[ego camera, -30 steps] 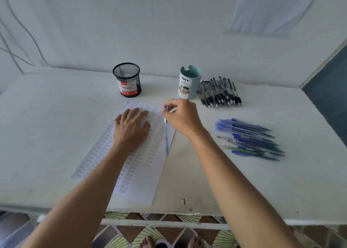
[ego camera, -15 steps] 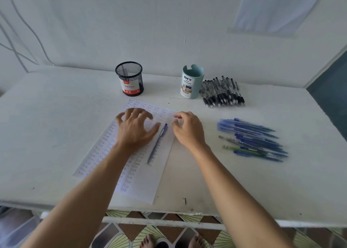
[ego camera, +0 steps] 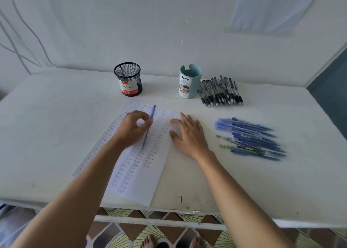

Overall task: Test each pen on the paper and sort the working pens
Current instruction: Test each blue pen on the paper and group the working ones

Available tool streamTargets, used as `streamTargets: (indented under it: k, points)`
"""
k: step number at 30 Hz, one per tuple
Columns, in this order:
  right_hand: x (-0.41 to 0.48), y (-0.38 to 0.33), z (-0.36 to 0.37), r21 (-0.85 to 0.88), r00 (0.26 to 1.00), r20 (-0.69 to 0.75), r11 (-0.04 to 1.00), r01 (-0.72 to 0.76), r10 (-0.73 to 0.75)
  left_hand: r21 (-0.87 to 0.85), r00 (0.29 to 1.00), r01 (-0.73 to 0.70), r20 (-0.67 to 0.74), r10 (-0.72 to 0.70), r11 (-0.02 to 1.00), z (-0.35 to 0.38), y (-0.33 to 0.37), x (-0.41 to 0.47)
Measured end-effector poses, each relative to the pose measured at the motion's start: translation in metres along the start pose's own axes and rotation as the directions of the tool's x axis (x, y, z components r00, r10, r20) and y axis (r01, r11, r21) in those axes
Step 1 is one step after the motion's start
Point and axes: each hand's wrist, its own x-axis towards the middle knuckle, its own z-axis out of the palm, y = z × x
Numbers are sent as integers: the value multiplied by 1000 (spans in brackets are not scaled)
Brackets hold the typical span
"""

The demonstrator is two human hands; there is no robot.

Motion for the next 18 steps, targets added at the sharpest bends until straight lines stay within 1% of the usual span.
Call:
streamTargets:
  k: [1, 2, 3, 4, 5, 7, 9, 10, 12, 13, 15, 18]
  points:
    - [-1, 1, -1, 53, 1000, -7, 999, 3, -2, -123, 997, 33, -59, -41, 992, -3, 6, -2]
    - [-2, 1, -2, 71, 1000, -1, 997, 5, -5, -278, 991, 48, -105, -80, 959, -6, 12, -5]
    - [-3, 1, -2, 49, 1000, 13, 999, 11, -12, -455, 985, 45, -127, -114, 889, -8, 17, -8]
    - [-4, 1, -1, 8, 999, 29, 1000, 21, -21, -614, 982, 33, -126, -139, 788, -9, 22, -10]
    - [-4, 1, 0, -25, 999, 38, 999, 27, -26, -735, 982, 23, -111, -154, 678, -9, 26, -12]
    - [-3, 0, 3, -48, 999, 39, 999, 10, -8, -880, 982, 39, -54, -182, 474, -8, 36, -15]
    - [-1, 0, 4, -69, 999, 34, 997, -24, 27, -941, 980, 107, 45, -196, 320, -8, 44, -18]
    - [0, 0, 4, -84, 999, 25, 996, -36, 38, -948, 979, 147, 99, -181, 281, -9, 48, -20]
    - [1, -1, 5, -101, 999, -7, 994, -41, 40, -950, 984, 165, 139, -114, 264, -12, 51, -24]
    - [0, -2, 6, -99, 999, -25, 995, -30, 28, -958, 987, 150, 131, -91, 246, -13, 52, -25]
    - [-2, -2, 4, -53, 999, -45, 998, 23, -25, -975, 993, 100, 83, -88, 199, -13, 50, -27]
    - [-6, -2, 0, 34, 993, -7, 992, 121, -121, -989, 994, 43, 27, -110, 143, -13, 43, -30]
